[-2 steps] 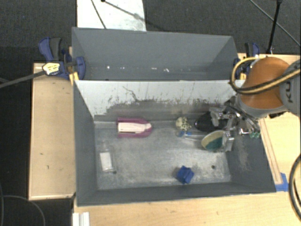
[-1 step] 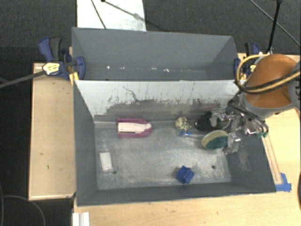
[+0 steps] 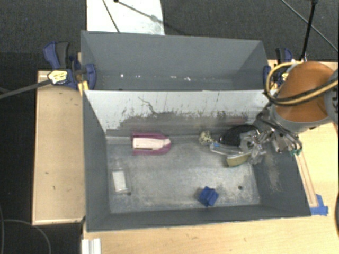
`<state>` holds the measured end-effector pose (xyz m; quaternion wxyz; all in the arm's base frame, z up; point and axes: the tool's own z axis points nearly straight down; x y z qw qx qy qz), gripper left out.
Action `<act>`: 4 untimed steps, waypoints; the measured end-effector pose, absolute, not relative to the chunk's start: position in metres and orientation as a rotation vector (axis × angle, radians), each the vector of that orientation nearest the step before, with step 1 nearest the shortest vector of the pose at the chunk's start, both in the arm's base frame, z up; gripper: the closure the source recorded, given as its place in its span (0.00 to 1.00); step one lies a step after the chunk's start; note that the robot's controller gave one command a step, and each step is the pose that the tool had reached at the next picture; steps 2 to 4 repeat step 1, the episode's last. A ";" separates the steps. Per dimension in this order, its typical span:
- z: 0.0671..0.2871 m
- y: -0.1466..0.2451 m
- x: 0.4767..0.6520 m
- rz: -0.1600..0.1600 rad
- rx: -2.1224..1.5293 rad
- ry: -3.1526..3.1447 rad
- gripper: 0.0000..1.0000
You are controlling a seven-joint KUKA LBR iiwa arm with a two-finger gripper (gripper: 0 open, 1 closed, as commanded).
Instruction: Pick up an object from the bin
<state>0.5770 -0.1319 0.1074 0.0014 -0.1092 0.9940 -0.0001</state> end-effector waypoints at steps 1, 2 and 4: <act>0.315 -0.105 0.557 -0.006 -0.382 3.106 1.00; 0.315 -0.105 0.557 -0.006 -0.382 3.106 1.00; 0.315 -0.105 0.557 -0.006 -0.382 3.106 1.00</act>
Offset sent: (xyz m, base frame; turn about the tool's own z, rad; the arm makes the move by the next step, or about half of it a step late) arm -0.0222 0.0267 0.2019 -0.0247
